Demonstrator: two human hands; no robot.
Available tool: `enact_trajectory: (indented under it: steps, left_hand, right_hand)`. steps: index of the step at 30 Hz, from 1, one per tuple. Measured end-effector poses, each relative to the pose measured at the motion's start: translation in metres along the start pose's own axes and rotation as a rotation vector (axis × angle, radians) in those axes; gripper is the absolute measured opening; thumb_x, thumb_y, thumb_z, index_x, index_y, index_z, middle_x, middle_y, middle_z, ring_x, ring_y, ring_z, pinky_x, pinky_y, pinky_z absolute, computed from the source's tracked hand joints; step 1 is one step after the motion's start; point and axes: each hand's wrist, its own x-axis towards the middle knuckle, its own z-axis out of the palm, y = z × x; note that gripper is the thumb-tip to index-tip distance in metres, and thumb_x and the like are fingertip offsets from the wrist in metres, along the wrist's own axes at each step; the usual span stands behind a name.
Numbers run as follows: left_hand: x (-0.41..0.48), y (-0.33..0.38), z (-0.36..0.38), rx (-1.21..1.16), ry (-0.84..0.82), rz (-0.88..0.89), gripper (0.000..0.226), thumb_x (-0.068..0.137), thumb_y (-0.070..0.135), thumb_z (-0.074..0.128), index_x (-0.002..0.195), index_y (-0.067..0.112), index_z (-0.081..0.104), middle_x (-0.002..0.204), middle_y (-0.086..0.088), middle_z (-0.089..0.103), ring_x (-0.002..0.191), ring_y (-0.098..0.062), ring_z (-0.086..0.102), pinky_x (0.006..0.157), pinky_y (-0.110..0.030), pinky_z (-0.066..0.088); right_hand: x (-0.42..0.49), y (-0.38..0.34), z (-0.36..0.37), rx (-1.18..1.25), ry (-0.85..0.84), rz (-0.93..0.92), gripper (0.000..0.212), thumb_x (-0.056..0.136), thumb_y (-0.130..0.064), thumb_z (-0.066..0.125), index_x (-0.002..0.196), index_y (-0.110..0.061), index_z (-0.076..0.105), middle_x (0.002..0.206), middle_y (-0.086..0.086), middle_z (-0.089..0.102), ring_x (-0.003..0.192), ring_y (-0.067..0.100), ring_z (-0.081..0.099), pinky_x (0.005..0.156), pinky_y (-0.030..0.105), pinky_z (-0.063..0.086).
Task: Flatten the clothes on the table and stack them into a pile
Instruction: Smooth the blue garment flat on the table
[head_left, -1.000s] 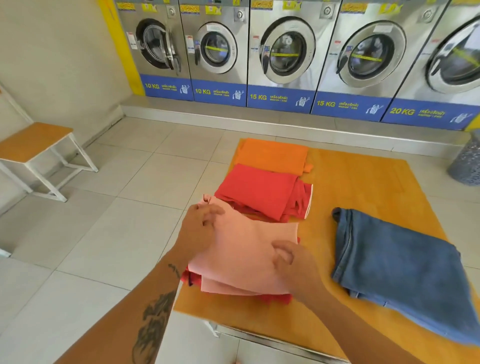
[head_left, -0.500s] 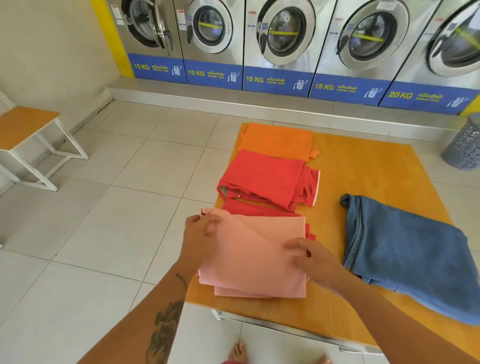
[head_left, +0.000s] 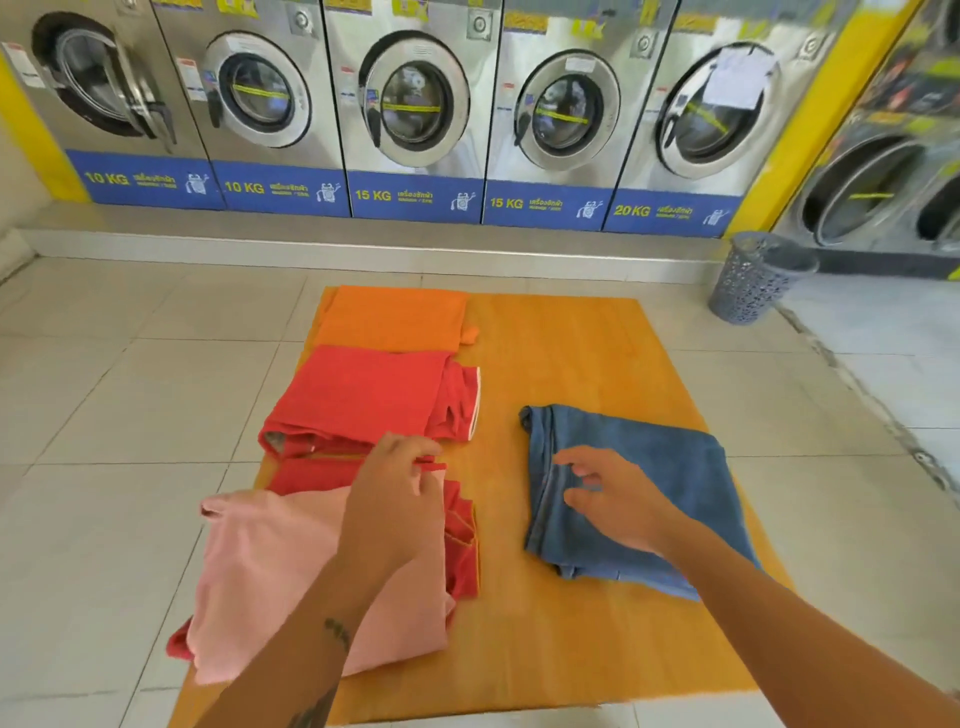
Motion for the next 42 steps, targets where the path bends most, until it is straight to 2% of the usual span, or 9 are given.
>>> enact_trajectory:
  steps: [6, 10, 14, 18, 22, 28, 31, 38, 42]
  left_hand:
    - [0.018, 0.059, 0.111, 0.077, -0.353, -0.174, 0.054, 0.086, 0.023, 0.056, 0.139, 0.027, 0.048, 0.133, -0.005, 0.044, 0.123, -0.026, 0.048, 0.106, -0.038, 0.039]
    - [0.014, 0.076, 0.162, 0.057, -0.444, -0.397, 0.065, 0.085, 0.041, 0.053, 0.146, 0.038, 0.031, 0.137, -0.002, 0.032, 0.124, -0.029, 0.043, 0.103, -0.043, 0.041]
    - [0.006, 0.091, 0.187, 0.054, -0.398, -0.517, 0.072, 0.088, 0.041, 0.057, 0.151, 0.042, 0.023, 0.148, -0.004, 0.024, 0.126, -0.03, 0.041, 0.097, -0.037, 0.042]
    - [0.01, 0.103, 0.185, -0.107, -0.372, -0.595, 0.076, 0.087, 0.019, 0.063, 0.152, 0.036, 0.028, 0.146, -0.005, 0.039, 0.097, -0.018, 0.058, 0.077, -0.027, 0.047]
    - [0.025, 0.112, 0.178, -0.264, -0.368, -0.663, 0.076, 0.085, 0.007, 0.068, 0.149, 0.033, 0.038, 0.156, 0.003, 0.034, 0.135, -0.021, 0.042, 0.093, -0.03, 0.042]
    - [0.055, 0.121, 0.19, -0.333, -0.219, -0.565, 0.067, 0.086, 0.006, 0.067, 0.143, 0.035, 0.047, 0.152, 0.008, 0.04, 0.129, -0.012, 0.044, 0.076, -0.012, 0.04]
    - [0.085, 0.12, 0.197, -0.371, -0.173, -0.493, 0.065, 0.088, 0.007, 0.065, 0.142, 0.038, 0.047, 0.15, 0.013, 0.041, 0.122, -0.003, 0.043, 0.075, -0.009, 0.039]
    - [0.182, 0.103, 0.21, -0.48, -0.082, -0.434, 0.063, 0.09, 0.009, 0.066, 0.141, 0.039, 0.047, 0.145, 0.016, 0.044, 0.115, 0.009, 0.051, 0.084, -0.014, 0.048]
    - [0.248, 0.087, 0.219, -0.42, -0.079, -0.395, 0.064, 0.091, 0.009, 0.064, 0.146, 0.032, 0.042, 0.151, 0.011, 0.04, 0.136, -0.01, 0.04, 0.099, -0.021, 0.035]
  right_hand:
    - [0.016, 0.103, -0.061, -0.173, 0.07, 0.199, 0.061, 0.09, -0.035, 0.061, 0.146, -0.037, 0.036, 0.145, 0.012, 0.03, 0.126, 0.035, 0.044, 0.105, 0.045, 0.042]
    - [0.014, 0.161, -0.079, -0.151, 0.05, 0.337, 0.072, 0.088, -0.044, 0.056, 0.151, -0.041, 0.021, 0.152, 0.016, 0.017, 0.137, 0.043, 0.026, 0.112, 0.05, 0.031]
    - [0.004, 0.176, -0.079, 0.201, 0.011, 0.317, 0.074, 0.086, -0.036, 0.065, 0.149, -0.041, 0.028, 0.142, 0.008, 0.029, 0.118, 0.027, 0.042, 0.099, 0.039, 0.041]
    - [0.003, 0.177, -0.079, 0.495, -0.016, 0.217, 0.069, 0.087, -0.021, 0.068, 0.144, -0.041, 0.037, 0.135, -0.003, 0.036, 0.107, 0.015, 0.048, 0.083, 0.027, 0.043]
    - [0.014, 0.181, -0.09, 0.779, -0.073, 0.24, 0.064, 0.087, -0.01, 0.068, 0.138, -0.043, 0.047, 0.127, -0.012, 0.051, 0.104, 0.01, 0.057, 0.083, 0.033, 0.052]
    - [0.062, 0.171, -0.111, 0.597, 0.001, 0.185, 0.067, 0.084, -0.007, 0.062, 0.137, -0.046, 0.048, 0.128, -0.009, 0.046, 0.1, 0.006, 0.053, 0.071, 0.022, 0.044]
    - [0.098, 0.165, -0.13, 0.492, 0.058, 0.145, 0.069, 0.081, -0.008, 0.062, 0.135, -0.05, 0.049, 0.131, -0.008, 0.046, 0.108, 0.015, 0.053, 0.082, 0.028, 0.047]
    - [0.211, 0.135, -0.18, 0.316, 0.133, 0.074, 0.068, 0.079, -0.008, 0.065, 0.131, -0.048, 0.052, 0.132, -0.003, 0.049, 0.109, 0.018, 0.053, 0.074, 0.023, 0.045]
    - [0.278, 0.123, -0.185, 0.233, 0.188, 0.078, 0.066, 0.081, -0.007, 0.064, 0.134, -0.043, 0.051, 0.134, -0.001, 0.049, 0.108, 0.02, 0.052, 0.079, 0.028, 0.042]
